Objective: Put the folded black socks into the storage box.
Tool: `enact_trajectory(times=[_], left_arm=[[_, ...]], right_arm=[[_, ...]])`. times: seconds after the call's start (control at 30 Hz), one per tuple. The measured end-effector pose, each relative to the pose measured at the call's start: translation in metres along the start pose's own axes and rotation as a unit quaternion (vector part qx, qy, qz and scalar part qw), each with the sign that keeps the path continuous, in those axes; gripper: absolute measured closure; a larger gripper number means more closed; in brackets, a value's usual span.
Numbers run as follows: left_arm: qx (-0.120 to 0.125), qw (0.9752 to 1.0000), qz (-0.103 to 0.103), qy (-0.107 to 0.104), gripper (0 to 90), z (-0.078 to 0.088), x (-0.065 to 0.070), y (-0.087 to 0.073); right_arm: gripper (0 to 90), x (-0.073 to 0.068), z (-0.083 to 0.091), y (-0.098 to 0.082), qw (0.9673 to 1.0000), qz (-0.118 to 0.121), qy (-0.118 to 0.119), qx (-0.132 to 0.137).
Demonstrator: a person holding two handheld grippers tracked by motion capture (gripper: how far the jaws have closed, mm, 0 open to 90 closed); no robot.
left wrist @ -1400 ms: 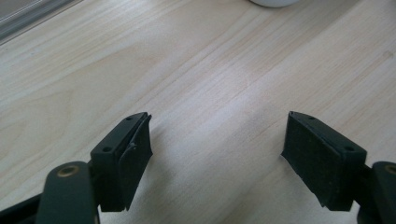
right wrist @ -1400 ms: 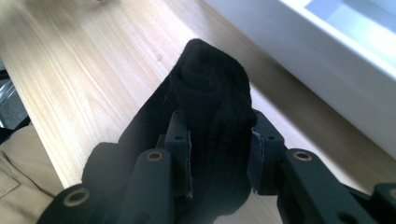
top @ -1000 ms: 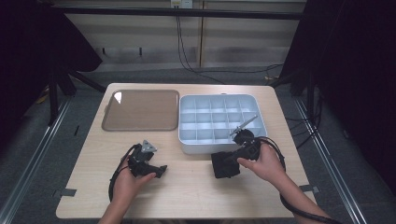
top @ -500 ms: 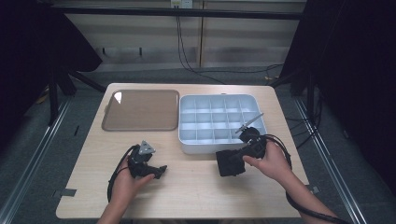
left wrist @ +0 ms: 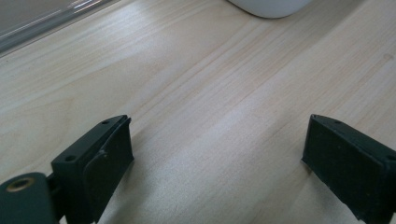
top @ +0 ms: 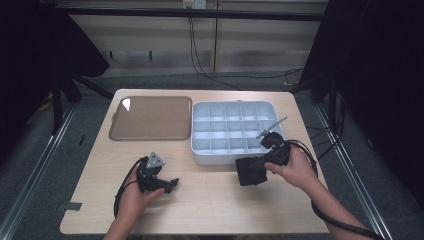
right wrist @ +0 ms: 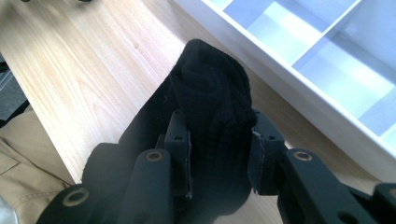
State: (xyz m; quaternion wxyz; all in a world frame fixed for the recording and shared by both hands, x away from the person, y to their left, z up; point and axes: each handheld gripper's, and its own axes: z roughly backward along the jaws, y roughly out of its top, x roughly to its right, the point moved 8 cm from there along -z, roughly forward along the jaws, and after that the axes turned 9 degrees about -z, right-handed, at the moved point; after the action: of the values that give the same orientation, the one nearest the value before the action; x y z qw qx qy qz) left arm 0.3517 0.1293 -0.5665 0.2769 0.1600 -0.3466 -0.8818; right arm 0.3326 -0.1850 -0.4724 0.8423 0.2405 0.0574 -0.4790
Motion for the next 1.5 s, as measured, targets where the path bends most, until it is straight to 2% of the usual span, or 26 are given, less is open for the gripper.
enact_trajectory(times=[0.37, 1.2, 1.5], left_arm=[[0.0, 1.0, 0.0, 0.0, 6.7, 0.0, 0.0, 0.0], [0.001, 1.0, 0.0, 0.0, 6.7, 0.0, 0.0, 0.0], [0.004, 1.0, 0.004, 0.001, 6.7, 0.0, 0.0, 0.001]], right_arm=[[65.7, 0.009, 0.015, 0.006, 0.9999, -0.012, -0.003, 0.002], [65.7, 0.04, 0.056, 0.033, 0.9986, -0.041, -0.03, 0.017], [65.6, 0.056, 0.059, 0.038, 0.9973, -0.057, -0.042, 0.02]])
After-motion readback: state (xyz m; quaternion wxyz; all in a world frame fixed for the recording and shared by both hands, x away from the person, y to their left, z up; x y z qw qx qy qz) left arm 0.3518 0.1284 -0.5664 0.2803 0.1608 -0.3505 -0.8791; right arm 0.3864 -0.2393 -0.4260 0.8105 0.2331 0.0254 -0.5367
